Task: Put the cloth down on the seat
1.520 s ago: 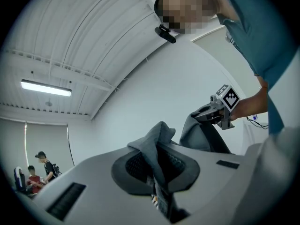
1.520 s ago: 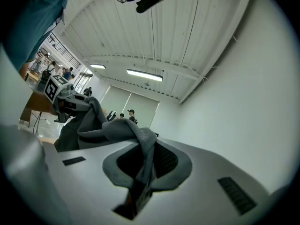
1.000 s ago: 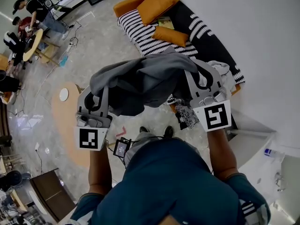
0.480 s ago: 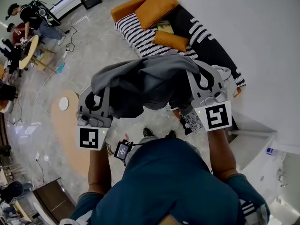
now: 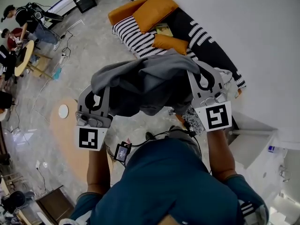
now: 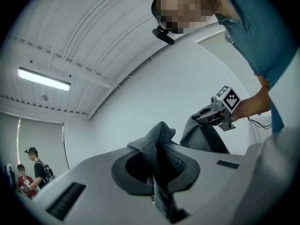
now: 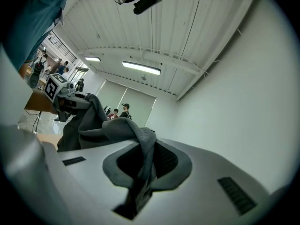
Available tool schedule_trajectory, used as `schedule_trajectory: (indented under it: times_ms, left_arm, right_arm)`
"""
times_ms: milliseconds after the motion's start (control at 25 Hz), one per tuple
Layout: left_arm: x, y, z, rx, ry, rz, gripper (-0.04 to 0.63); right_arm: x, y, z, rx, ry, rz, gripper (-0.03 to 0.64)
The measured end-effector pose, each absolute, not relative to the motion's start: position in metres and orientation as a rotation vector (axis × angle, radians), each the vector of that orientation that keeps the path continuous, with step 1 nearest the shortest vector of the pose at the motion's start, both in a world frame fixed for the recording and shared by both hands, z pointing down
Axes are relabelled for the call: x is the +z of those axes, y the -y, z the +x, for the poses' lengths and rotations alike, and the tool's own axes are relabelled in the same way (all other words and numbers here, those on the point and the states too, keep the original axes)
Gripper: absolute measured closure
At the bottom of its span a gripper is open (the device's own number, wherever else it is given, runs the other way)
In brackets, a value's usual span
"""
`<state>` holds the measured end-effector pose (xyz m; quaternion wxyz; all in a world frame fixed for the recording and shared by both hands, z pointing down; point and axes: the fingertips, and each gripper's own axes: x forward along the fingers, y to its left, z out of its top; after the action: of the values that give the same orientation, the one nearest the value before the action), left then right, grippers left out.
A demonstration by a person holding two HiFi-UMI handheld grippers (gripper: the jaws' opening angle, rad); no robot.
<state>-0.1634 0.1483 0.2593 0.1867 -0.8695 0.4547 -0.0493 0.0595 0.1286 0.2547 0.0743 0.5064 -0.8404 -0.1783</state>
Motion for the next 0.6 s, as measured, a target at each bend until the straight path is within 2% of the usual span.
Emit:
schedule_trajectory:
  times_ms: [600]
  left_arm:
    - [0.263,-0.073,-0.130,-0.186,-1.347,-2.425,0.575]
  right_arm:
    - [0.264,-0.046,0.088,-0.510,2.613,1.438,0.583]
